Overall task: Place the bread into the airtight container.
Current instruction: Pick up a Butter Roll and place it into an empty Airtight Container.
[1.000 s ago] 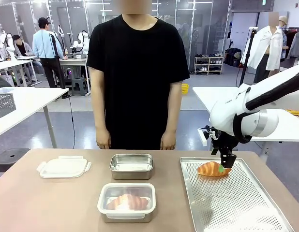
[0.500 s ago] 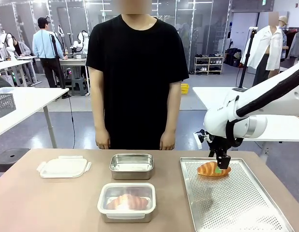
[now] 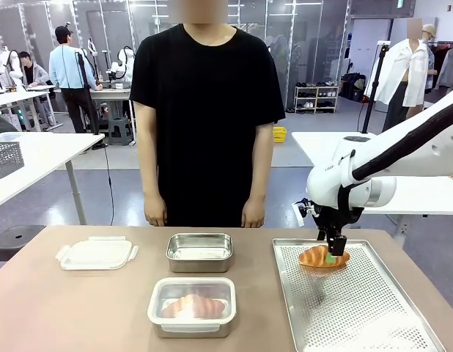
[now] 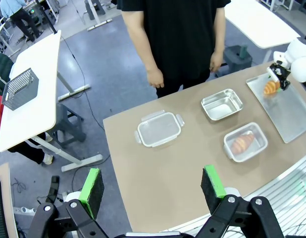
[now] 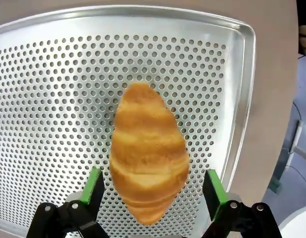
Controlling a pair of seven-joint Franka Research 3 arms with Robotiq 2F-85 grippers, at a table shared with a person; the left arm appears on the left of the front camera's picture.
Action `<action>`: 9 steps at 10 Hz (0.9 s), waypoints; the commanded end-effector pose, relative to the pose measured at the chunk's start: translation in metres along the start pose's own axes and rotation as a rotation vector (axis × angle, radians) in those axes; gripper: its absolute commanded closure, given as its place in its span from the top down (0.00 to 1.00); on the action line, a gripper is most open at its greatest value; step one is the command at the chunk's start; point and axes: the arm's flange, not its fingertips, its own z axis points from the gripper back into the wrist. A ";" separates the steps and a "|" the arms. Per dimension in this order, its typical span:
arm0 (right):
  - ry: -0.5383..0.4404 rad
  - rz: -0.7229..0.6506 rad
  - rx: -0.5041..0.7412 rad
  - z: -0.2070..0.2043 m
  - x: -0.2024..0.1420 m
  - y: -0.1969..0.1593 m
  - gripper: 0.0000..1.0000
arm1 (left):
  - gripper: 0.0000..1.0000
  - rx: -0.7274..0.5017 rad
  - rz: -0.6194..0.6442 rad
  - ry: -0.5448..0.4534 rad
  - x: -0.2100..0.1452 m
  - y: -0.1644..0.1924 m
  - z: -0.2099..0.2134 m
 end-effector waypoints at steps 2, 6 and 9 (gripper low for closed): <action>0.034 -0.014 0.051 -0.011 0.006 -0.013 1.00 | 1.00 0.001 0.000 0.000 0.001 0.001 0.000; 0.037 -0.018 0.081 -0.027 0.009 -0.014 1.00 | 1.00 0.001 0.000 0.000 0.001 0.001 0.000; 0.040 -0.005 0.090 -0.028 0.007 -0.011 0.83 | 1.00 0.001 0.000 0.000 0.001 0.001 0.000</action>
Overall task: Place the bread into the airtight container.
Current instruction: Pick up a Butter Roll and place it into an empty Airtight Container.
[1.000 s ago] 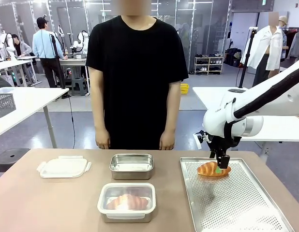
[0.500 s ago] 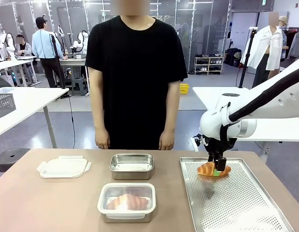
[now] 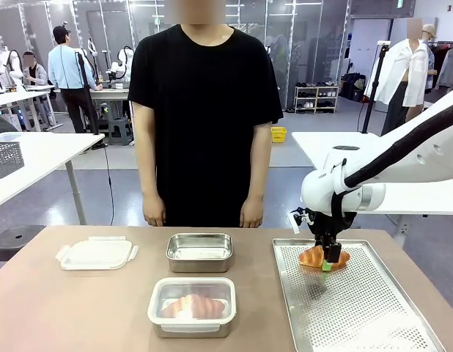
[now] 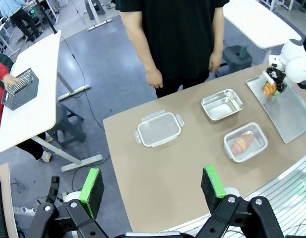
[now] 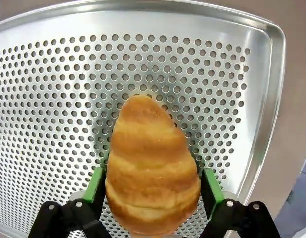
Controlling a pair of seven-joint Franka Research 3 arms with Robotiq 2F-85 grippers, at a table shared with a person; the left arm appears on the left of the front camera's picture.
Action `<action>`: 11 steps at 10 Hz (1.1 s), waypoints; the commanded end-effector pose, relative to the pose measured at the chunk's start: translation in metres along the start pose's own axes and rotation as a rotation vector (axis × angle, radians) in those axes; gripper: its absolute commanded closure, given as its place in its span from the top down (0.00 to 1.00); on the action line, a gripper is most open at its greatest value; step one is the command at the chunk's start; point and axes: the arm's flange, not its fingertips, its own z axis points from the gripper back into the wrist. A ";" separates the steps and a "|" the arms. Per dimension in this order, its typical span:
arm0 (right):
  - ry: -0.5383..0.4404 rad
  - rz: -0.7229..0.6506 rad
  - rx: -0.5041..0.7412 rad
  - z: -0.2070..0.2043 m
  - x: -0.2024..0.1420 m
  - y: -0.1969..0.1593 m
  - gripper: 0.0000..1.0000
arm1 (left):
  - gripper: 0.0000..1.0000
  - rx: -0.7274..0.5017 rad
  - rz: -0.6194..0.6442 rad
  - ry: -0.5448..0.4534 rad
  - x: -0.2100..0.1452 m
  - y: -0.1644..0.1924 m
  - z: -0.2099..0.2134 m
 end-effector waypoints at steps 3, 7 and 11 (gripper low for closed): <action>0.003 -0.030 0.006 0.013 -0.002 0.002 0.68 | 1.00 0.001 0.000 0.000 0.001 0.001 0.000; -0.011 -0.050 -0.006 0.016 -0.004 0.004 0.68 | 1.00 0.001 0.000 0.000 0.001 0.001 0.000; -0.089 0.009 -0.015 0.045 0.003 0.019 0.62 | 1.00 0.001 0.000 0.000 0.001 0.001 0.000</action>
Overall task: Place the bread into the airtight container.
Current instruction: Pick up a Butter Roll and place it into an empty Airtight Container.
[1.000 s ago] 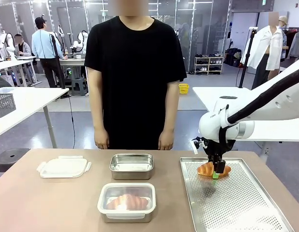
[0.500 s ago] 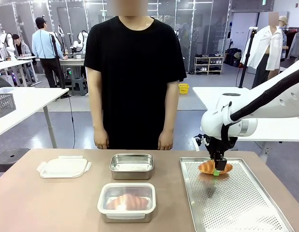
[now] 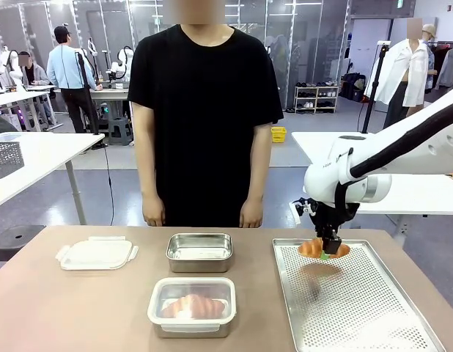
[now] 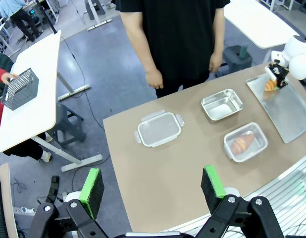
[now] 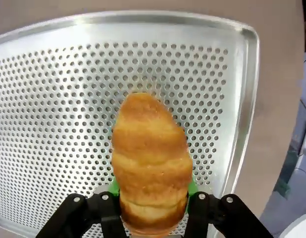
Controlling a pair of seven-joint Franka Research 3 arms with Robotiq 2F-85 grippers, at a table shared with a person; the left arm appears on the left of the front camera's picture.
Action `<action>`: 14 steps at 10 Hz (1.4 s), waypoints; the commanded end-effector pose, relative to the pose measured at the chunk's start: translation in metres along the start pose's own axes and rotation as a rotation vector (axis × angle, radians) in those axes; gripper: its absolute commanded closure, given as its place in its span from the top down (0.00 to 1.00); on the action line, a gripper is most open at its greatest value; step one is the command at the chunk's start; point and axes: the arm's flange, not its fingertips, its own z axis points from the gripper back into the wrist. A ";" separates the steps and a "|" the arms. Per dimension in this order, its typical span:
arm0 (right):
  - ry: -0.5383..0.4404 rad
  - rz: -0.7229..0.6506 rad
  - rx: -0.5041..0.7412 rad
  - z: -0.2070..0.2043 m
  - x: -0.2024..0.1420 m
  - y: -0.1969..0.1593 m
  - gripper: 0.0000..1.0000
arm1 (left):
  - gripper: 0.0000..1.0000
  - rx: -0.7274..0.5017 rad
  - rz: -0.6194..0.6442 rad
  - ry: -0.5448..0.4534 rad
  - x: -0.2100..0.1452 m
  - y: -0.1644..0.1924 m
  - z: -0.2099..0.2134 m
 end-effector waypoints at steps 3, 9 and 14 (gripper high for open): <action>-0.093 0.026 -0.040 0.064 0.041 0.028 0.62 | 1.00 0.001 0.000 0.000 0.001 0.001 0.000; -0.053 0.078 -0.059 0.109 0.199 0.040 0.62 | 1.00 0.001 0.000 0.000 0.001 0.001 0.000; -0.040 0.062 -0.089 0.097 0.304 0.030 0.62 | 1.00 0.001 0.000 0.000 0.001 0.001 0.000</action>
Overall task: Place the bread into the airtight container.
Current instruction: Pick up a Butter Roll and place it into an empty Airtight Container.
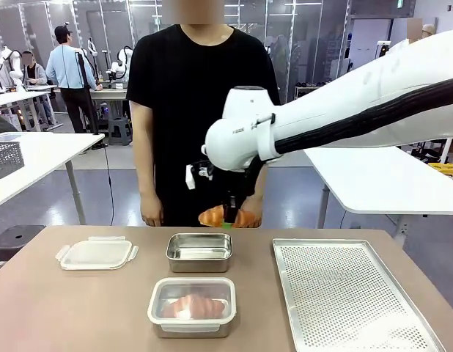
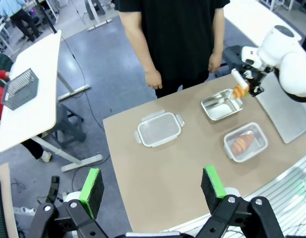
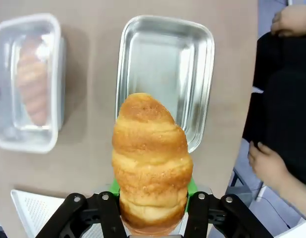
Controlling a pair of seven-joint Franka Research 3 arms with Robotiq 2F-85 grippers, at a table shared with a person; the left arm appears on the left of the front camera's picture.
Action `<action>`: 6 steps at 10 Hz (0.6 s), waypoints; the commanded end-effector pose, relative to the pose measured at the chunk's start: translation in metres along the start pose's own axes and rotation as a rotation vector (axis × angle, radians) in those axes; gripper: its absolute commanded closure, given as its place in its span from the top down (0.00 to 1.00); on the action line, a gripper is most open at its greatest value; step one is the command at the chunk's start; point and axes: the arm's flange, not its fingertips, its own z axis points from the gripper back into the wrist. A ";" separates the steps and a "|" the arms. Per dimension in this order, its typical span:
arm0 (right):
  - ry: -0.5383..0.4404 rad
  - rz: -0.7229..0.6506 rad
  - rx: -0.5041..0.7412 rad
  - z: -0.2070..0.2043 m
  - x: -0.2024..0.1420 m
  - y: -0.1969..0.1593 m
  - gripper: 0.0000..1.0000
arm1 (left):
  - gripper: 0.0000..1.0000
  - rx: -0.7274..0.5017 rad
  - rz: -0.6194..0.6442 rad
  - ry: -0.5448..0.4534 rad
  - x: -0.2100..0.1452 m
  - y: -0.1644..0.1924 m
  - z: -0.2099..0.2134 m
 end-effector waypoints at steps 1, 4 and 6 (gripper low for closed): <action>0.013 -0.031 0.029 -0.011 0.026 -0.021 0.62 | 1.00 0.001 0.000 0.000 0.000 0.001 0.000; 0.020 -0.030 0.039 -0.045 0.051 -0.029 0.62 | 1.00 0.001 0.000 0.000 0.000 0.001 0.000; 0.042 -0.015 0.063 -0.068 0.062 -0.033 0.62 | 1.00 0.001 0.000 0.000 0.000 0.001 0.000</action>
